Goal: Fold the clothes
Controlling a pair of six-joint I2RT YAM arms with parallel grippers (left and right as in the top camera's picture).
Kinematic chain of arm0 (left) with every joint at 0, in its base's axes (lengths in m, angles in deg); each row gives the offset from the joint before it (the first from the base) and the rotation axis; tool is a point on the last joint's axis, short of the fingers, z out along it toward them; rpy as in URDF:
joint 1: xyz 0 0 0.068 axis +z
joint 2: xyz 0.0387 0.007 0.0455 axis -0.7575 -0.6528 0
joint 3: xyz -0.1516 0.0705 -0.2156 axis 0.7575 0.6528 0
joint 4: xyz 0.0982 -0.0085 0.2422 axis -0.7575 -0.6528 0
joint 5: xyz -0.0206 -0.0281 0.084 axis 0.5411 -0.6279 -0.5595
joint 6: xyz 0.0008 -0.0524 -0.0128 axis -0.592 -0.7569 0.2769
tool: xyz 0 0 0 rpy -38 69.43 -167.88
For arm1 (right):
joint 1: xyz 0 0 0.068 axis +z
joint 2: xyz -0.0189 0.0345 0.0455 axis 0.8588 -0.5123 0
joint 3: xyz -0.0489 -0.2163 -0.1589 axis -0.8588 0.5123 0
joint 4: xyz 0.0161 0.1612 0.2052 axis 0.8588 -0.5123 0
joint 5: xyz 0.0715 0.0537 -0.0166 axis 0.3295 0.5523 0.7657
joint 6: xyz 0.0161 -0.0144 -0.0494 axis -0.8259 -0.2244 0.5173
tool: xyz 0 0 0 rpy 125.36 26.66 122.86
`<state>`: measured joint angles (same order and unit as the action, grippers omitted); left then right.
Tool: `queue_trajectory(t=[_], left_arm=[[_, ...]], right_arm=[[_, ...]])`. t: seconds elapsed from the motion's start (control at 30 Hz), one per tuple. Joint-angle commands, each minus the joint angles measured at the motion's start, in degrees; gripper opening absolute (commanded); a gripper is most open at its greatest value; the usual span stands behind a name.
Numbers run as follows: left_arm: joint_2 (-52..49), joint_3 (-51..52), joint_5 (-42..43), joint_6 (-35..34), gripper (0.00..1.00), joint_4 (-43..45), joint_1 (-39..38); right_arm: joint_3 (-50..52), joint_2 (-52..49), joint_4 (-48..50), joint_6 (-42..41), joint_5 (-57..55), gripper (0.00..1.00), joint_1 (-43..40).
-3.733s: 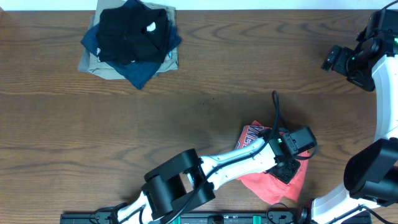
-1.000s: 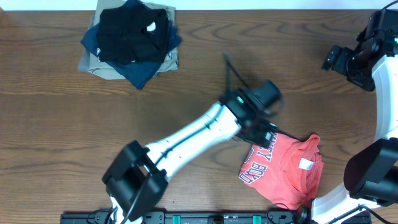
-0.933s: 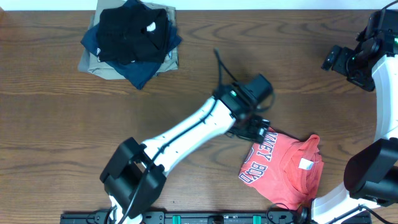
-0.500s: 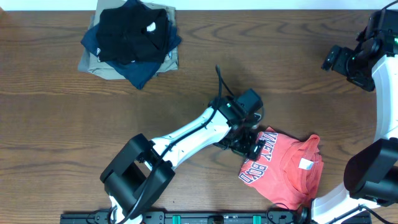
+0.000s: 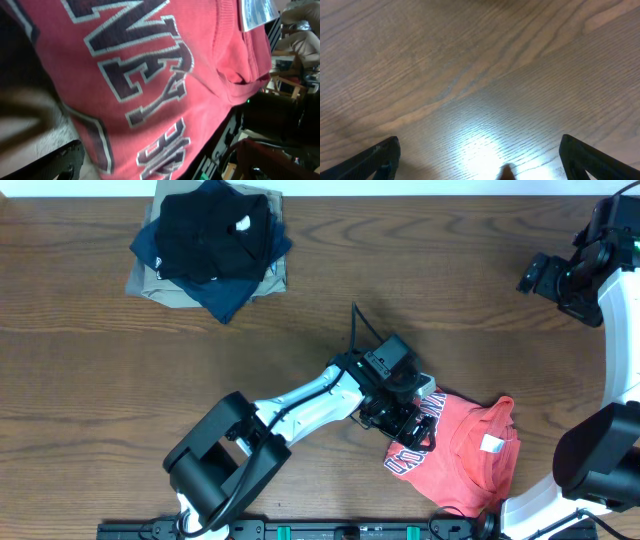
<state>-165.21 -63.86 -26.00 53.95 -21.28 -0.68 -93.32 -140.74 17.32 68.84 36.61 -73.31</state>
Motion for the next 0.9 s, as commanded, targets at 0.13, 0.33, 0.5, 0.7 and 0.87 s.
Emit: queue_trajectory(t=[0.13, 0.33, 0.5, 0.7, 0.87], left_arm=[[-4.39, 0.81, -1.97, -0.57, 0.98, 3.63, 0.2], [-5.64, 0.81, -2.05, -1.75, 0.98, 5.07, 0.09], [-5.64, 0.81, -2.1, -2.32, 0.81, 5.33, 0.09], [-5.64, 0.81, -2.08, -2.6, 0.6, 7.3, 0.09], [-5.64, 0.81, -2.73, -3.37, 0.11, 9.35, 0.11]], right_arm=[[-0.22, -0.13, -0.07, 0.26, -0.57, 0.99, -0.07], [-0.22, -0.13, -0.07, 0.26, -0.57, 0.99, -0.07], [-0.2, -0.13, -0.07, 0.26, -0.57, 0.99, -0.07], [-0.2, -0.13, -0.07, 0.26, -0.55, 0.99, -0.07], [-0.22, -0.13, -0.07, 0.26, -0.57, 0.99, -0.07]])
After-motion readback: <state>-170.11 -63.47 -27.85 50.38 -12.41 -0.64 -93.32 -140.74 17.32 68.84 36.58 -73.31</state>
